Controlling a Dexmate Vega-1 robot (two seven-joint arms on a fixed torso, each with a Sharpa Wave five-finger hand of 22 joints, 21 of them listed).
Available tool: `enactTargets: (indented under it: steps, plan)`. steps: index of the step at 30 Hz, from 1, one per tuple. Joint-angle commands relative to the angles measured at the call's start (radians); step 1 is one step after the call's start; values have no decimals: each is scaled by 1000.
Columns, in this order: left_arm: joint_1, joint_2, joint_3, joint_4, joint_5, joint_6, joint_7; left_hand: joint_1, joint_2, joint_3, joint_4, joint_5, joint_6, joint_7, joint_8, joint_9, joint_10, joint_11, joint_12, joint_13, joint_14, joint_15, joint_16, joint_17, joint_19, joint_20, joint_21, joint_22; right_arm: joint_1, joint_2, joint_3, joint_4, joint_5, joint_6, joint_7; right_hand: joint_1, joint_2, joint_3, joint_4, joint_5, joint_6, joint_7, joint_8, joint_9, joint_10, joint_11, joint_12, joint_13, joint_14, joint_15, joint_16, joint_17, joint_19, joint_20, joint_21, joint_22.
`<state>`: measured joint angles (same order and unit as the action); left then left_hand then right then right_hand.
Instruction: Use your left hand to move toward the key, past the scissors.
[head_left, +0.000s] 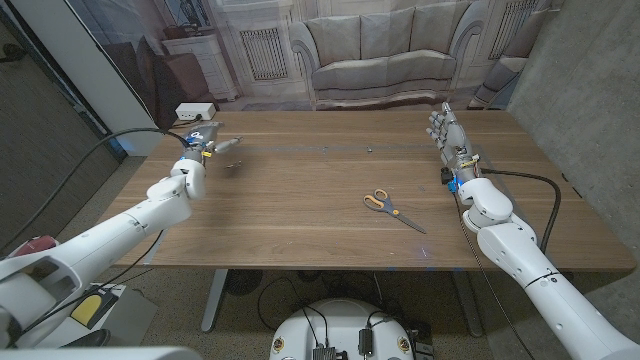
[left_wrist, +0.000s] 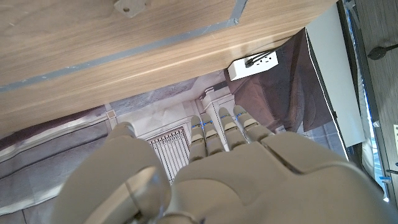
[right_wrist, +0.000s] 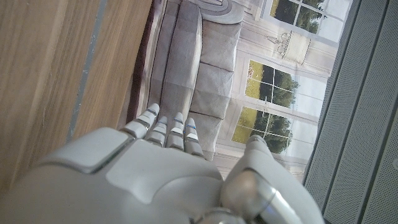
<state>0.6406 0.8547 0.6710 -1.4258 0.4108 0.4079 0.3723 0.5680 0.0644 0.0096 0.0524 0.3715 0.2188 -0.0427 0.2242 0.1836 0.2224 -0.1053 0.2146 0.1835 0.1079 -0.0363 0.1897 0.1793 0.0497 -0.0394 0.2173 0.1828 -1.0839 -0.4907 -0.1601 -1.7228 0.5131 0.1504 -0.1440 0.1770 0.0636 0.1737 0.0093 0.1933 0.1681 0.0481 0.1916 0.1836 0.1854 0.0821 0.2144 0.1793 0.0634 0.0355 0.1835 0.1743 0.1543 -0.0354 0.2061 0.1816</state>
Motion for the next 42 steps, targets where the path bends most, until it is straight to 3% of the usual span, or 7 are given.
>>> enactTargets:
  steps: [1,28,42]
  plan:
    - [-20,-6,24,24,-1,12,-41,3,1,0,-4,5,15,0,-2,5,6,2,-2,4,9,-46,0,3,7,-53,-3,2,6,0,-3,-5,-2,-9,-3,-3,4,0,-2,6,7,-1,3,4,9,-1,-2,4,8,0,0,5,9,-14,-2,3]
    - [-61,-44,72,88,-1,8,-89,7,2,-4,-5,6,19,-6,-8,5,8,-5,-6,4,11,-50,0,3,4,-49,-5,2,9,11,-11,4,-3,15,0,-3,5,-1,-3,6,8,-3,3,4,11,0,-2,4,8,1,0,5,9,-13,-2,3]
    - [-53,-56,62,112,-29,1,-66,8,3,-7,-5,6,18,-5,-11,5,3,-2,-10,4,8,-44,-2,3,2,-48,-7,3,9,4,-18,0,-7,15,2,-3,5,-2,-4,6,8,-2,3,4,12,1,-2,4,8,2,-1,5,9,-13,-2,3]
